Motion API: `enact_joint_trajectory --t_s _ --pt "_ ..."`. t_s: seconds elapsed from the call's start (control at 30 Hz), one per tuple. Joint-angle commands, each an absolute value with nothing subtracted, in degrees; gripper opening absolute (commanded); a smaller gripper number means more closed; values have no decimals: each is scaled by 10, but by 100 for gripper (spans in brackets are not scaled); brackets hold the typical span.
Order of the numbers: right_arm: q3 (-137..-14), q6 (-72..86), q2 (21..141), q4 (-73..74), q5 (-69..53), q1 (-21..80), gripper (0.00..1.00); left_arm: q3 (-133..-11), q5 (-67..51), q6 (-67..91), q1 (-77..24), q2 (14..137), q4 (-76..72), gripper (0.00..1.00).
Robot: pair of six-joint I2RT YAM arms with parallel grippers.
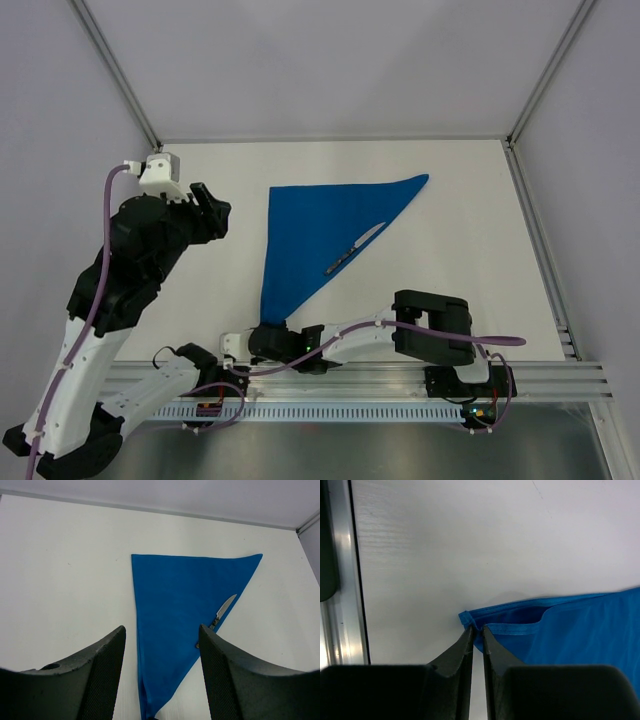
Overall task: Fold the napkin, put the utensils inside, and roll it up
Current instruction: Fold the napkin
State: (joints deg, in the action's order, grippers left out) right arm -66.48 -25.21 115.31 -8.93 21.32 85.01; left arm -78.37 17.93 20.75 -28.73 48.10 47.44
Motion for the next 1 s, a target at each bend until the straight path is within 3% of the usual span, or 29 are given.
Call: enact_joint_trajectory --t_s 0.0,0.6,0.97 --pt "-684 -240 1119 -83 220 840 17 -781 171 217 -288 489 461 64" --pt "-693 -191 1018 -16 221 759 15 -787 163 219 -288 519 441 64" --pt "-667 -146 969 21 223 643 13 -801 141 214 -288 560 414 65"
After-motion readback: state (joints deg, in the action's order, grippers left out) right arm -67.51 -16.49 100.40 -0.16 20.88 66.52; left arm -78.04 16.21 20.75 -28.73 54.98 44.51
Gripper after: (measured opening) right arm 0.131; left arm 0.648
